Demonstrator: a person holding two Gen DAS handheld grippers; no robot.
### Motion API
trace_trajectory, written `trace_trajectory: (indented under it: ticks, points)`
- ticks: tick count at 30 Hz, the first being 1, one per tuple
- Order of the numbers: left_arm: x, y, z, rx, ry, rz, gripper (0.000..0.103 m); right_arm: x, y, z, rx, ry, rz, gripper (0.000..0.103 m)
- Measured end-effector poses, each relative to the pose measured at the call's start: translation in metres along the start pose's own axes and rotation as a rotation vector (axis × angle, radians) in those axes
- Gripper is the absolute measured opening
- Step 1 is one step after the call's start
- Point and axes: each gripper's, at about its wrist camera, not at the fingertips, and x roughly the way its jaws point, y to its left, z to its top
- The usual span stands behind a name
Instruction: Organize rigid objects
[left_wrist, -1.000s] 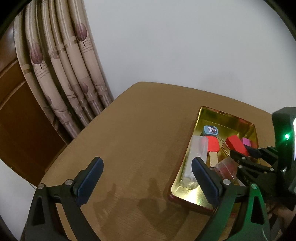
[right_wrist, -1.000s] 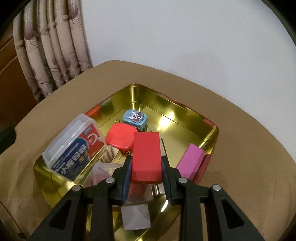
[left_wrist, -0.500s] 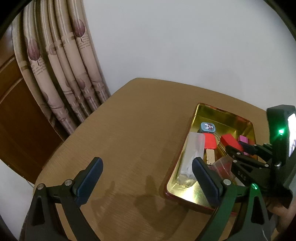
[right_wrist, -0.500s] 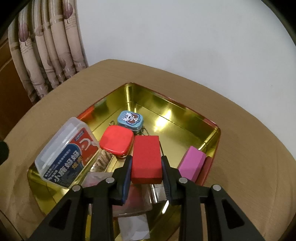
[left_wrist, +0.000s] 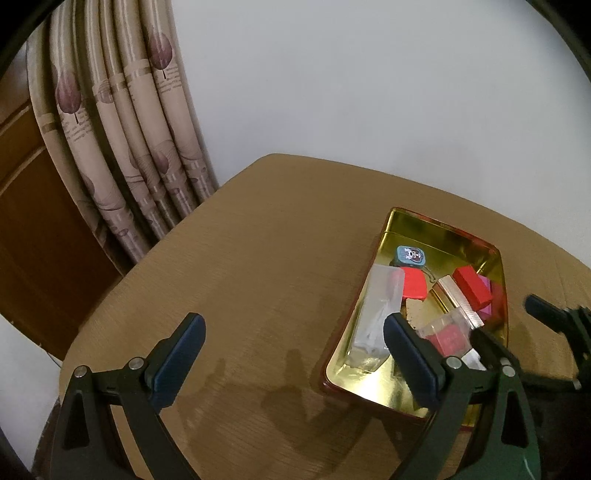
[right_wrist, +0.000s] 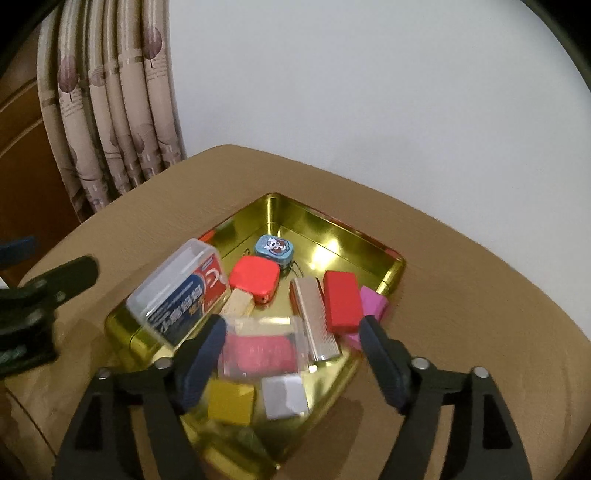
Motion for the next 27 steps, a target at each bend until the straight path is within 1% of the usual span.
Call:
trace_trajectory:
  ticks: [3,8,12,22,27]
  points:
    - [0.0,-0.003,-0.001,0.003,-0.002,-0.005,0.097,-0.016,0.002,-0.01,0.007,0.004,0.007,0.08]
    - [-0.002,-0.011,-0.002,0.009,0.003,-0.035,0.098,-0.04,0.003,-0.03,0.03,0.002,-0.017,0.08]
    - [-0.006,-0.02,-0.005,0.047,-0.01,-0.034,0.098,-0.049,-0.006,-0.041,0.073,0.003,-0.003,0.08]
    - [-0.013,-0.042,-0.012,0.115,-0.017,-0.043,0.098,-0.067,-0.003,-0.047,0.074,-0.031,-0.051,0.08]
    - [-0.015,-0.044,-0.013,0.128,-0.019,-0.038,0.098,-0.068,-0.002,-0.048,0.074,-0.027,-0.044,0.08]
